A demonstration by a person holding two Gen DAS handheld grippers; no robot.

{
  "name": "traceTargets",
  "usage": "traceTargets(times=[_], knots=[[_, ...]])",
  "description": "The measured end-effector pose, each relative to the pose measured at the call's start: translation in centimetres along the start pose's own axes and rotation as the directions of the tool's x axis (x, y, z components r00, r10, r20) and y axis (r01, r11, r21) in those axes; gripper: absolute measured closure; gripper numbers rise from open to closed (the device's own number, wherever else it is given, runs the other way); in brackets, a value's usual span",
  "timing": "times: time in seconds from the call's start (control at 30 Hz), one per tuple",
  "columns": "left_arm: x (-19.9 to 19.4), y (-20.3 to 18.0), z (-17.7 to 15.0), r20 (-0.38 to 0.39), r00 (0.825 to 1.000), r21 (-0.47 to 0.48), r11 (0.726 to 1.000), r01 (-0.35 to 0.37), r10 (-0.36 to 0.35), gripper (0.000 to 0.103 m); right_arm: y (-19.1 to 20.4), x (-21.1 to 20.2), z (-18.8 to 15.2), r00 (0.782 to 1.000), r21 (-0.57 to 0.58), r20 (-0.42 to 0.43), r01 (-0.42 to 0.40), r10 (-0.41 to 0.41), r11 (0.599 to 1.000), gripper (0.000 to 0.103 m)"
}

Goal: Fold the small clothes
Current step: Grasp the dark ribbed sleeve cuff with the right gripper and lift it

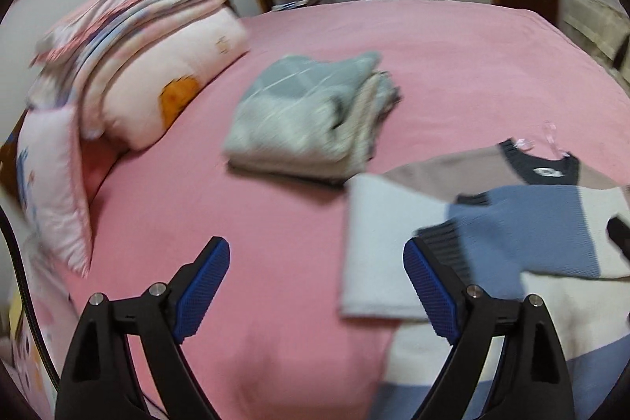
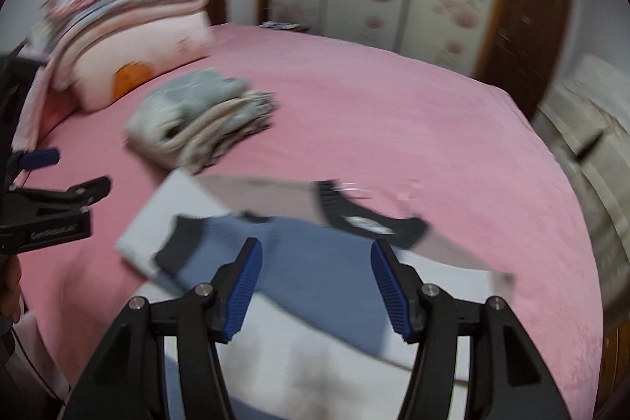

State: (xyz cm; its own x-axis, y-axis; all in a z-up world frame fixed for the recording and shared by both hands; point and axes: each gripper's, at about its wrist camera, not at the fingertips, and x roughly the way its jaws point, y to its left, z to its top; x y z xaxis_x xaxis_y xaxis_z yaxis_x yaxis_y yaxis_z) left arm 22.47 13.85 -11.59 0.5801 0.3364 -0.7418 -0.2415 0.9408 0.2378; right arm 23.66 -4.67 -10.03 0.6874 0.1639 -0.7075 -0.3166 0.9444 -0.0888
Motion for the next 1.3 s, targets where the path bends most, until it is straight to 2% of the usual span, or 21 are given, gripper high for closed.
traceTargets(times=[0.07, 0.13, 0.27, 0.47, 0.63, 0.73, 0.8, 0.87, 0.9, 0.97, 1.1, 1.3], knots=[[0.6, 1.7, -1.3, -0.021, 1.0, -0.053, 0.999, -0.005, 0.004, 0.014, 2.5, 0.9, -0.5, 0.999, -0.049, -0.014, -0.035, 0.035, 0.998, 0.045], [1.7, 3.5, -2.8, -0.06, 0.998, -0.124, 0.992, 0.018, -0.026, 0.014, 4.8, 1.8, -1.1, 0.998, -0.098, -0.025, -0.055, 0.053, 0.994, 0.045], [3.9, 5.0, -5.5, -0.132, 0.989, -0.188, 0.982, 0.036, -0.062, 0.014, 9.1, 3.8, -2.1, 0.997, -0.211, -0.061, -0.068, 0.056, 0.975, 0.045], [6.1, 5.8, -8.6, -0.194, 0.976, -0.212, 0.976, 0.052, -0.094, 0.014, 13.1, 6.9, -3.5, 0.996, -0.389, -0.087, 0.0, -0.037, 0.921, 0.045], [6.5, 5.8, -9.2, -0.203, 0.972, -0.224, 0.972, 0.068, -0.115, 0.014, 14.3, 9.6, -3.7, 0.989, -0.438, -0.093, 0.06, -0.112, 0.897, 0.045], [6.5, 5.5, -9.1, -0.195, 0.972, -0.225, 0.971, 0.086, -0.131, 0.014, 14.5, 10.3, -3.3, 0.989, -0.439, -0.09, 0.069, -0.121, 0.896, 0.045], [6.4, 5.2, -9.0, -0.187, 0.972, -0.222, 0.97, 0.099, -0.142, 0.014, 14.6, 10.6, -3.0, 0.989, -0.432, -0.077, 0.078, -0.123, 0.899, 0.052], [6.5, 4.8, -8.8, -0.184, 0.971, -0.22, 0.969, 0.114, -0.156, 0.014, 14.6, 11.1, -2.8, 0.988, -0.418, -0.091, 0.073, -0.121, 0.906, 0.086], [6.6, 4.6, -8.7, -0.186, 0.969, -0.218, 0.969, 0.118, -0.16, 0.014, 14.5, 11.5, -2.7, 0.986, -0.403, -0.106, 0.074, -0.127, 0.912, 0.091], [6.7, 3.9, -8.6, -0.197, 0.967, -0.203, 0.972, 0.122, -0.162, 0.014, 14.1, 11.8, -2.6, 0.986, -0.362, -0.111, 0.077, -0.125, 0.929, 0.093], [6.1, 2.8, -8.1, -0.188, 0.976, -0.146, 0.985, 0.087, -0.114, 0.014, 12.2, 10.6, -2.1, 0.992, -0.224, -0.104, 0.053, -0.078, 0.973, 0.093], [4.6, 2.1, -7.7, -0.165, 0.979, -0.182, 0.979, 0.089, -0.12, 0.014, 8.0, 5.8, -0.2, 0.998, -0.075, -0.017, 0.053, -0.054, 0.996, 0.094]])
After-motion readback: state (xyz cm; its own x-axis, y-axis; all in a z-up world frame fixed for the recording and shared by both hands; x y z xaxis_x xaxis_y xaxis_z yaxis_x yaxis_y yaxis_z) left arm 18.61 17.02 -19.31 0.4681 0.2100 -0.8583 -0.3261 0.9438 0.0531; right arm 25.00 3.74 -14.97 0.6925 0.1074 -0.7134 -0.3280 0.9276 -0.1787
